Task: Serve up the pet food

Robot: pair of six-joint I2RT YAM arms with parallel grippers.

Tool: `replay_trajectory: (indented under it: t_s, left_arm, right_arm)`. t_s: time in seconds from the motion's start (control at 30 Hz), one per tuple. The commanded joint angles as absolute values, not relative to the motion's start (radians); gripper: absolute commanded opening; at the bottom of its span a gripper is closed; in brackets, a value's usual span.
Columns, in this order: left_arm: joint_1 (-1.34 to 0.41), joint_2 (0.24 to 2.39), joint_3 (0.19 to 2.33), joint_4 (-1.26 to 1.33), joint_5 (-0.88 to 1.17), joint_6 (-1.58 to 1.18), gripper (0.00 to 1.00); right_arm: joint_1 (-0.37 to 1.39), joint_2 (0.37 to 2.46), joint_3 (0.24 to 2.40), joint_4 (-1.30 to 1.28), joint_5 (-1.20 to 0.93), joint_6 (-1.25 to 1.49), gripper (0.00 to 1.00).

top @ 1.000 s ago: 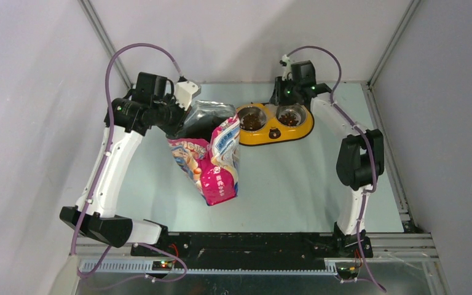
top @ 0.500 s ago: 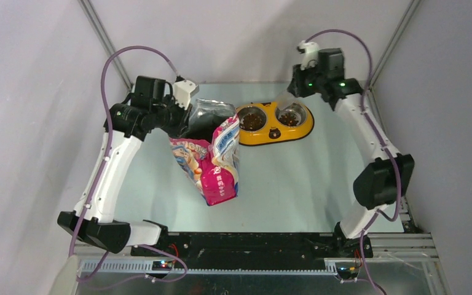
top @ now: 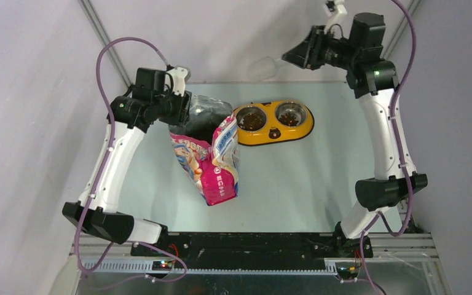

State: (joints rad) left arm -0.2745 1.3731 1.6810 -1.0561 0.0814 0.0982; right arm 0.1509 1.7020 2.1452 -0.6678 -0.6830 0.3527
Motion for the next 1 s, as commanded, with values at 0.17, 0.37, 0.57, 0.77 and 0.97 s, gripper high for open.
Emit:
replay_trajectory:
  t_s: [0.17, 0.37, 0.57, 0.77, 0.97]
  left_arm:
    - [-0.245, 1.419, 1.734, -1.026, 0.099, 0.025, 0.22]
    - [-0.238, 1.426, 1.741, -1.009, 0.165, 0.006, 0.00]
    - [-0.239, 1.433, 1.769, -0.998, 0.258, -0.055, 0.00]
    - [-0.240, 1.437, 1.763, -0.986, 0.312, -0.084, 0.00]
    - [-0.238, 1.444, 1.767, -0.974, 0.340, -0.110, 0.00]
  right_arm:
    - [0.479, 1.760, 2.304, -0.679, -0.762, 0.249, 0.00]
    - [0.611, 1.844, 2.359, -0.801, -0.686, 0.120, 0.00]
    - [0.701, 1.935, 2.436, -0.927, -0.512, 0.041, 0.00]
    - [0.763, 1.995, 2.451, -0.945, -0.299, -0.019, 0.00]
    - [0.811, 2.054, 2.451, -0.963, -0.166, -0.050, 0.00]
